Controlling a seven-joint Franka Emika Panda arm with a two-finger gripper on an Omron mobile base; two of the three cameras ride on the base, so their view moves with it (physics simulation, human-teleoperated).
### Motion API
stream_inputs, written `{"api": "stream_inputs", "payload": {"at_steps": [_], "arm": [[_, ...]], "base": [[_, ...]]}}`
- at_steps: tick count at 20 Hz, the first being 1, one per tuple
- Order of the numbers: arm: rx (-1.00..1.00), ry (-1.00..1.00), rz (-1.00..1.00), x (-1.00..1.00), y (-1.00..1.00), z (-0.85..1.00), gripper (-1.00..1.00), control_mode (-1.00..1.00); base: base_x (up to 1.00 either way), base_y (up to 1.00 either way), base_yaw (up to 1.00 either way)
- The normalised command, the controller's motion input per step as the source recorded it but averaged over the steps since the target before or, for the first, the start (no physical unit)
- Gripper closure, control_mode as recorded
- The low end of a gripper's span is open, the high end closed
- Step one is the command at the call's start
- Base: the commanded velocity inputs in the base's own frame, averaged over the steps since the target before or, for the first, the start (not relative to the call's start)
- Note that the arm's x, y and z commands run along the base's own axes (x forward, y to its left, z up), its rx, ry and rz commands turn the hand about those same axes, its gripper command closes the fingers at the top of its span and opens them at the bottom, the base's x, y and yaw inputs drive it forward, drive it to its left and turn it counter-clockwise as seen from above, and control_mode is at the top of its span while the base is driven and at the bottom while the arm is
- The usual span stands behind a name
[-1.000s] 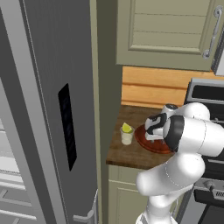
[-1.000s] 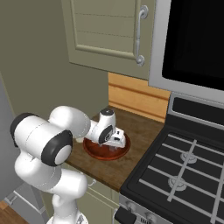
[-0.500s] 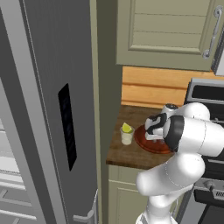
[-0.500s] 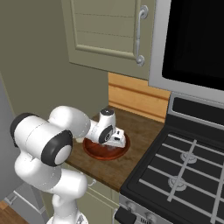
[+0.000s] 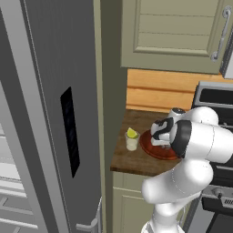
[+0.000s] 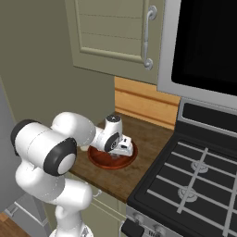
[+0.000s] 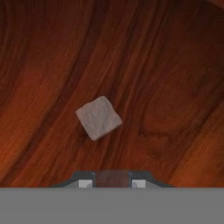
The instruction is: Grab a lemon wedge from the fridge and one ice cube from the ice bowl, and put them in the glass of lemonade.
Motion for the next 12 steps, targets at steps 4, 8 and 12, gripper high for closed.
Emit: {"api": "stream_inputs", "payload": {"at_steps": [4, 8, 12], "arm": [[0.01, -0.05, 0.0, 0.0, 0.0, 0.1, 1.0, -1.0], [0.07, -0.1, 0.0, -0.01, 0.01, 0.44, 1.0, -1.0], [0.09, -0.07, 0.0, 0.0, 0.0, 0.49, 1.0, -1.0]], "base": [[0.0, 0.0, 0.0], [0.0, 0.0, 0.0], [0.0, 0.0, 0.0]]}}
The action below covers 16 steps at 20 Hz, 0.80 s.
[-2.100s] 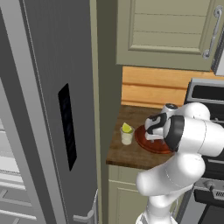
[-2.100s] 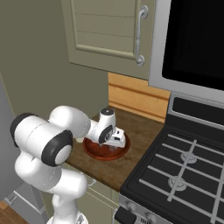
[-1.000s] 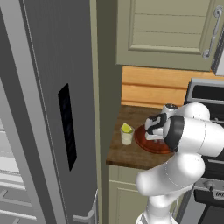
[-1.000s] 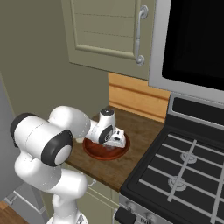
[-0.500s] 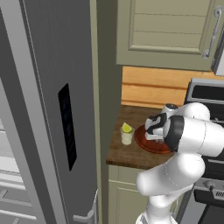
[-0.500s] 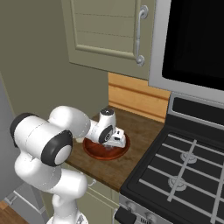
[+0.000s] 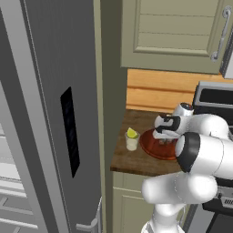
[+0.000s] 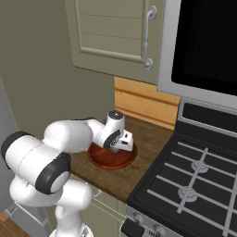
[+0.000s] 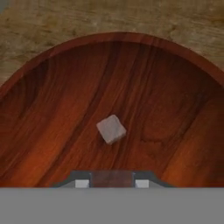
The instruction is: Grab a lemon wedge from the fridge and one ice cube from the ice bowl, and put them in the glass of lemonade.
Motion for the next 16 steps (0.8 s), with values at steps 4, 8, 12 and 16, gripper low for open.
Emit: {"api": "stream_inputs", "payload": {"at_steps": [4, 8, 12, 16], "arm": [[0.06, -0.06, 0.0, 0.0, 0.0, 0.34, 1.0, -1.0], [0.04, -0.12, 0.0, 0.0, 0.11, 0.4, 1.0, -1.0], [0.05, -0.13, 0.01, 0.0, 0.3, 0.47, 1.0, -1.0], [0.09, -0.19, 0.07, 0.01, 0.46, 0.41, 1.0, -1.0]], "base": [[0.0, 0.0, 0.0], [0.0, 0.0, 0.0], [0.0, 0.0, 0.0], [0.0, 0.0, 0.0]]}}
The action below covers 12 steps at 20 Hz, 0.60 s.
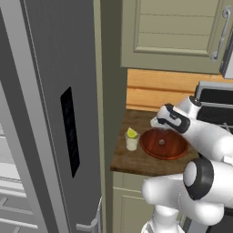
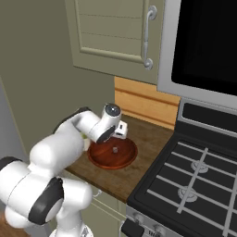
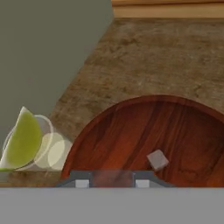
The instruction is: Grab a lemon wedge from the fridge and one ice cube from the ice bowl, and put them in the glass of lemonade.
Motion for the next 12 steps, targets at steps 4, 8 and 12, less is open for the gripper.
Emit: {"api": "stream_inputs", "payload": {"at_steps": [4, 8, 12], "arm": [[-0.03, 0.0, 0.09, 0.09, 0.93, 0.41, 1.0, -1.0], [-0.19, 0.13, 0.12, 0.01, 0.63, 0.52, 1.0, -1.0], [-0.15, 0.13, 0.11, 0.03, 0.54, 0.17, 1.0, -1.0]], "base": [[0.0, 0.0, 0.0], [0.0, 0.0, 0.0], [0.0, 0.0, 0.0]]}}
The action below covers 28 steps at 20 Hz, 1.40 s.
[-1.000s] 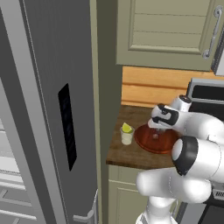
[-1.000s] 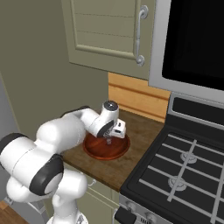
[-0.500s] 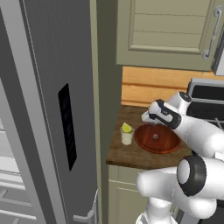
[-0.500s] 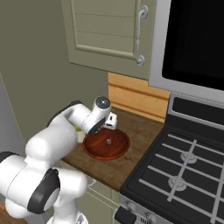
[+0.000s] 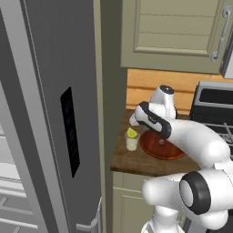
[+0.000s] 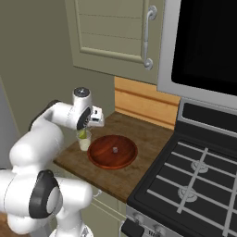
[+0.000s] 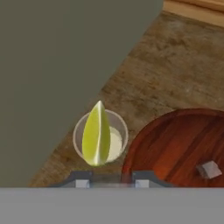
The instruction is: Grab a lemon wedge from the fridge and one ice cube from the ice bowl, and put them in the glass of lemonade.
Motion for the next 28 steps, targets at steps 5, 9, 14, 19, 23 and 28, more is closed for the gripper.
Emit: {"api": "stream_inputs", "payload": {"at_steps": [5, 9, 14, 19, 23, 28], "arm": [[-0.1, 0.21, 0.02, 0.35, 0.2, -0.34, 1.0, -1.0], [-0.04, 0.11, 0.0, 0.33, 0.0, -0.28, 1.0, -1.0], [0.0, 0.0, 0.0, 0.0, 0.02, 0.0, 1.0, -1.0], [0.0, 0.0, 0.0, 0.0, 0.03, 0.0, 1.0, -1.0], [0.0, 0.0, 0.0, 0.0, 0.0, -0.01, 1.0, -1.0], [0.0, 0.0, 0.0, 0.0, 0.0, 0.0, 1.0, -1.0]], "base": [[0.0, 0.0, 0.0], [0.0, 0.0, 0.0], [0.0, 0.0, 0.0], [0.0, 0.0, 0.0], [0.0, 0.0, 0.0], [0.0, 0.0, 0.0]]}}
